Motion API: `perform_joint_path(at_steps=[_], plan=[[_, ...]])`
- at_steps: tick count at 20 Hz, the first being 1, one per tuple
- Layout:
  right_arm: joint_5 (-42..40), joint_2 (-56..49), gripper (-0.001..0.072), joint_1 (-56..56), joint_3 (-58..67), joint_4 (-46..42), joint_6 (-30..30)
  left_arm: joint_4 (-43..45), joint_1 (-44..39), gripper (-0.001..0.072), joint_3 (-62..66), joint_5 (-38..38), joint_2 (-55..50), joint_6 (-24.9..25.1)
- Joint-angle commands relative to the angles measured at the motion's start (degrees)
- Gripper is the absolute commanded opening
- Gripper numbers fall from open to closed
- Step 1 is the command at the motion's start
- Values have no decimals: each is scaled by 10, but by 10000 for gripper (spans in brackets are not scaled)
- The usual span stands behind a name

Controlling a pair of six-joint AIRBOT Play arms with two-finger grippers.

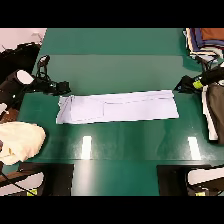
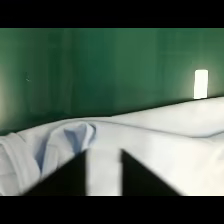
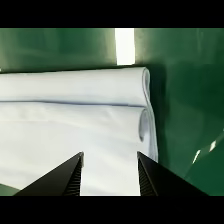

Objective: Fold the shirts.

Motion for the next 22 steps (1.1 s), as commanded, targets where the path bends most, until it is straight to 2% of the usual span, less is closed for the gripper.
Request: perform_joint_path(at_steps=[1, 2, 3, 5, 8, 10, 11, 13, 14, 18, 22], plan=[[31, -12, 444, -48, -20, 24, -26, -29, -6, 23, 6, -38, -2, 4], [32, -12, 558, -65, -43, 24, -26, -31, -16, 23, 6, -37, -2, 4], [29, -13, 583, -77, -65, 24, -27, -34, -28, 23, 6, -32, -2, 4], [12, -13, 574, -90, -113, 27, -47, -53, -61, 22, 6, -8, -2, -4], [-13, -13, 572, -80, -174, 99, -91, -59, -112, 22, 6, 30, -7, -32], [-48, -13, 477, -61, -197, 129, -113, -68, -140, 22, 11, 40, -23, -33], [-59, -13, 371, -48, -198, 126, -117, -83, -152, 22, 17, 39, -36, -40], [-63, -13, 109, -30, -190, 127, -127, -99, -177, 22, 41, 39, -71, -46], [-57, -13, 17, -24, -179, 128, -130, -99, -190, 22, 58, 38, -92, -46], [5, 23, 16, -9, -102, 135, -129, -100, -242, 22, 133, 26, -181, -47], [29, 96, 15, 18, -36, 221, -106, -100, -288, 22, 193, 22, -251, -61]])
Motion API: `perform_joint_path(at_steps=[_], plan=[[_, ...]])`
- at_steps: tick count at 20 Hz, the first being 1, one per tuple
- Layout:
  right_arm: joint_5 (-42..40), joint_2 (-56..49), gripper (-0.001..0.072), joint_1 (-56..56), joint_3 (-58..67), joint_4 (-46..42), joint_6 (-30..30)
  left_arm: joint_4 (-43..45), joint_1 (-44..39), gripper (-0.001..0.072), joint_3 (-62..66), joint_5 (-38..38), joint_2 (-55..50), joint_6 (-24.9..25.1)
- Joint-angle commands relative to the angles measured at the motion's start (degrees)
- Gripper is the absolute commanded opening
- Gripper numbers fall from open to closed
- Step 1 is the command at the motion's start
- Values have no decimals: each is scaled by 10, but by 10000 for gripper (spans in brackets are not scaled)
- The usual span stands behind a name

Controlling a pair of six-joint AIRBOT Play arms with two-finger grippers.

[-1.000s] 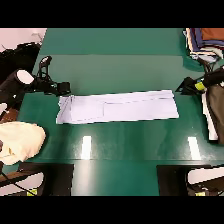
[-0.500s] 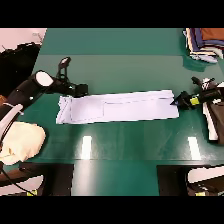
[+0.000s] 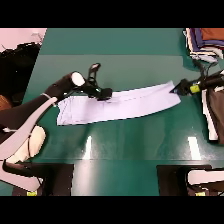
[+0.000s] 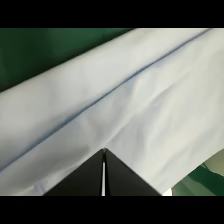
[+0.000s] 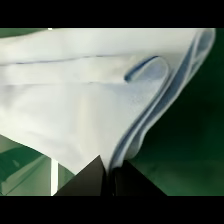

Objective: Fold the shirts.

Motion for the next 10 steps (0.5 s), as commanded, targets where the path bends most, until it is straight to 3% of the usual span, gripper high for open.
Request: perform_joint_path(at_steps=[1, 10], plan=[[23, 57, 15, 29, 56, 78, 18, -2, -39, 22, 49, 0, -59, -10], [10, 88, 15, 162, 169, 101, 40, -31, -51, 22, 67, 20, -81, -9]])
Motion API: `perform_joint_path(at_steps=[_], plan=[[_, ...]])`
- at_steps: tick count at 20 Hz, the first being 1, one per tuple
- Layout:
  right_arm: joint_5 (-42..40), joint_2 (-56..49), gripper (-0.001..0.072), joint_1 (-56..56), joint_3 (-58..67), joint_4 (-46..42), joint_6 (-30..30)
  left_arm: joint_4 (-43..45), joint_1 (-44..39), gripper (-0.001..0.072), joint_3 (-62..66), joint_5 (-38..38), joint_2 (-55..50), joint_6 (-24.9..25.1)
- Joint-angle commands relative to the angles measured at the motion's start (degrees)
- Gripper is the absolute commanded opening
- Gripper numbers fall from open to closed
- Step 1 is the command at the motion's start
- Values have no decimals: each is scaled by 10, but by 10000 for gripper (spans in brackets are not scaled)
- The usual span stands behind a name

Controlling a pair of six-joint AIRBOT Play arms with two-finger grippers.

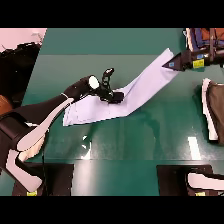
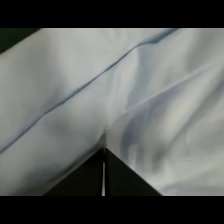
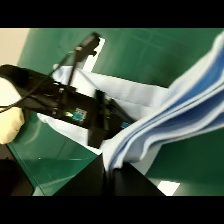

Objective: Fold the shirts.

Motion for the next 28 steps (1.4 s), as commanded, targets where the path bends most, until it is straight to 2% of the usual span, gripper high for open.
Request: perform_joint_path(at_steps=[1, 5, 8, 13, 17, 18, 19, 20, 22, 24, 26, 28], plan=[[-13, 5, 15, 57, 36, 9, 5, -7, -2, 22, 3, 6, -4, 1], [-45, 5, 15, 116, 47, 9, 5, 4, 4, 21, 9, -8, 0, 9], [-73, -1, 15, 165, 47, 10, 3, 81, 39, 21, 10, -21, 59, -7], [-154, -59, 16, 290, 47, 91, -45, 229, 188, 22, 10, -102, 232, -10], [-289, -150, 24, 421, 47, 114, -98, 309, 301, 23, 10, -139, 347, -10], [-311, -175, 139, 449, 51, 113, -115, 310, 323, 23, 10, -145, 365, -10], [-314, -201, 313, 470, 64, 113, -134, 310, 341, 22, 10, -150, 377, -10], [-305, -228, 416, 486, 87, 113, -137, 310, 354, 23, 10, -155, 384, -10], [-249, -262, 410, 492, 134, 106, -132, 310, 366, 23, 10, -169, 389, -10], [-194, -264, 409, 468, 157, 52, -56, 307, 366, 23, 10, -183, 389, 6], [-142, -253, 409, 428, 153, -18, -23, 306, 366, 22, 10, -188, 389, 7], [-125, -222, 409, 381, 100, -60, 0, 306, 366, 23, 10, -201, 389, 8]])
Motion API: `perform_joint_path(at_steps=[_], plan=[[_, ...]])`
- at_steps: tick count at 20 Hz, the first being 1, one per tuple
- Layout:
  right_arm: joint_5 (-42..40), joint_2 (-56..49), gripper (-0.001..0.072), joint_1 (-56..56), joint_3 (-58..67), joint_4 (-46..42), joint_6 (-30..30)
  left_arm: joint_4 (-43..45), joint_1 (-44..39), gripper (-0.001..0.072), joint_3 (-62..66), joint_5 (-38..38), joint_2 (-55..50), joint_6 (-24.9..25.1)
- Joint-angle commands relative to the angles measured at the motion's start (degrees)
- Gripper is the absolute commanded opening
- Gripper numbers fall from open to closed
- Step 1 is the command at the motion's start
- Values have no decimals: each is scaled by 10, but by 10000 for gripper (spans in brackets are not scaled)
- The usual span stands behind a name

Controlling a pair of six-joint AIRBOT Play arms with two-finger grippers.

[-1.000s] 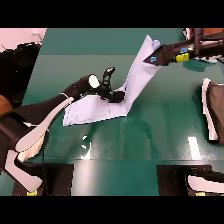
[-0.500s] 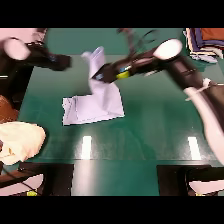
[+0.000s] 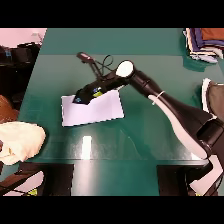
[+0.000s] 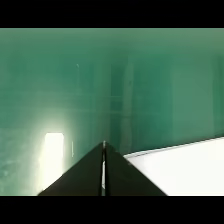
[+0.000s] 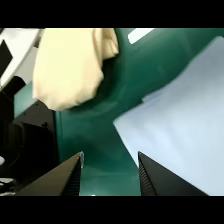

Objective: Fold the shirts.

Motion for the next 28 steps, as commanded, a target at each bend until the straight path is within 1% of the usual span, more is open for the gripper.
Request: perform_joint_path(at_steps=[1, 3, 5, 6, 7, 9, 10, 11, 12, 13, 15, 18, 19, 20, 23, 25, 28], plan=[[53, 36, 409, -70, -68, -78, 50, 2, 6, 23, 0, -27, 4, 13], [43, 80, 409, -132, -162, -77, 51, 0, 6, 23, 0, -30, 4, 16], [13, 118, 413, -193, -260, -77, 55, -9, 6, 23, 0, -30, 4, 16], [-3, 132, 488, -220, -304, -72, 63, -20, 6, 23, 0, -29, 4, 17], [-13, 138, 634, -241, -336, -53, 64, -31, 6, 23, 0, -28, 4, 18], [-30, 129, 635, -270, -376, 6, 65, -56, 6, 23, 0, -22, 3, 19], [-33, 115, 624, -272, -385, 26, 65, -57, 6, 23, 0, -22, 3, 19], [-31, 97, 623, -266, -380, 24, 65, -57, 6, 23, 0, -21, 3, 19], [-27, 77, 602, -256, -369, 25, 65, -57, 6, 23, -2, -19, 3, 19], [-25, 55, 560, -238, -351, 25, 65, -57, 6, 23, -5, -18, 3, 19], [-20, 13, 560, -200, -303, 29, 65, -58, 6, 22, -6, -20, 3, 19], [-21, -43, 552, -150, -230, 75, 65, -63, 6, 23, -6, -20, 3, 19], [-22, -59, 479, -135, -206, 83, 65, -71, 6, 23, -6, -20, 3, 19], [-23, -71, 331, -124, -184, 82, 64, -79, 6, 23, -7, -20, 3, 19], [-23, -88, 17, -111, -127, 74, 64, -96, -6, 22, -14, -21, 3, 19], [-22, -77, 17, -122, -103, 50, 65, -96, -30, 22, -14, -19, 3, 24], [-21, -19, 16, -175, -96, 2, 77, -96, -77, 22, -14, -11, 3, 29]])
